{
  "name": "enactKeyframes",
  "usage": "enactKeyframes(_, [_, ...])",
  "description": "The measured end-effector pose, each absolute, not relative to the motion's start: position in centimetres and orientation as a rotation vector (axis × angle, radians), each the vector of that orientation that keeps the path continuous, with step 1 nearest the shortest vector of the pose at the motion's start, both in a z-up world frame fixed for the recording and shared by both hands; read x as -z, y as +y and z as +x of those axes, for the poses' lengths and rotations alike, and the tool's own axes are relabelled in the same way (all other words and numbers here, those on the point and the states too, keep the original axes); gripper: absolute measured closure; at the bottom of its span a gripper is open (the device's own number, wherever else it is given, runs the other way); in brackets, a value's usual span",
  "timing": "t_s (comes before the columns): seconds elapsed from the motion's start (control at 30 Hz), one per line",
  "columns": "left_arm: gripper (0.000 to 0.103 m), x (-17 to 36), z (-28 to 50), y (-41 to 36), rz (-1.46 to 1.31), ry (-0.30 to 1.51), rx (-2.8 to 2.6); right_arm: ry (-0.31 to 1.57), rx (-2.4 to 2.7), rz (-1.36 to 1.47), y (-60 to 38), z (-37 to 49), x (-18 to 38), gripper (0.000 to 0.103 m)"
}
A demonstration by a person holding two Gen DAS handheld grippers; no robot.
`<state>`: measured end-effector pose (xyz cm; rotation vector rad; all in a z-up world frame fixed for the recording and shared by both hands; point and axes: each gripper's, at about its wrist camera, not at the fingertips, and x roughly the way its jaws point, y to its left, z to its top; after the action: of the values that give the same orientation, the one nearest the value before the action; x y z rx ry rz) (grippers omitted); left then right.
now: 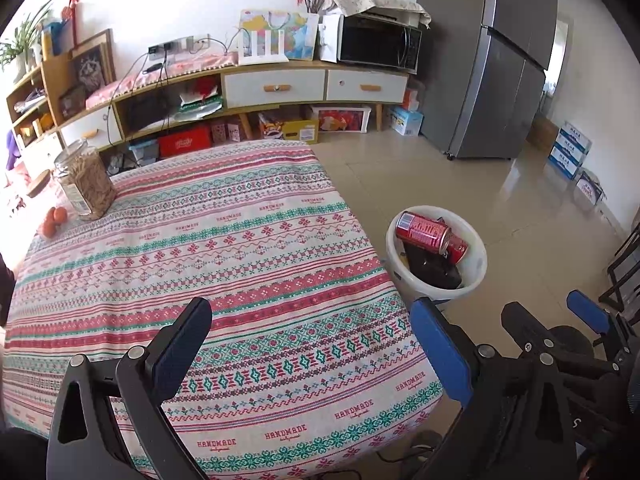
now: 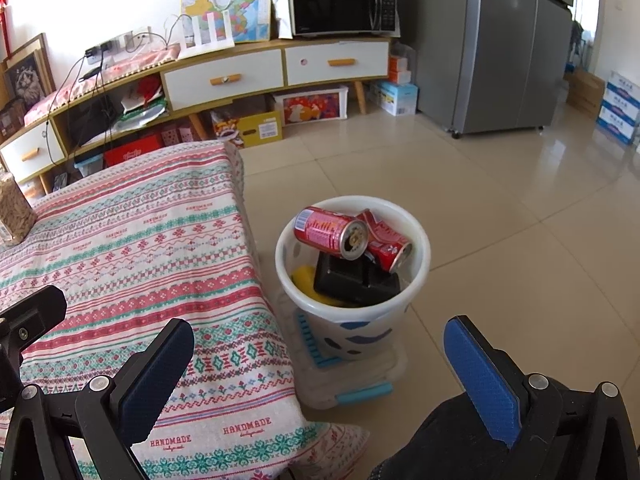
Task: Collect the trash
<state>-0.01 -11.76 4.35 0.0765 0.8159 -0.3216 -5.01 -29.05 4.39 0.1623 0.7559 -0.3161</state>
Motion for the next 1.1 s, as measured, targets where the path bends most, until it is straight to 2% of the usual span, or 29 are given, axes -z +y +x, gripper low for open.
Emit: enactKeyframes(1.1, [0.002, -4.35, -0.48, -12.20, 0.092, 0.795, 0.361, 0.750, 0.350, 0.155, -28.61, -5.23, -4.51, 0.000])
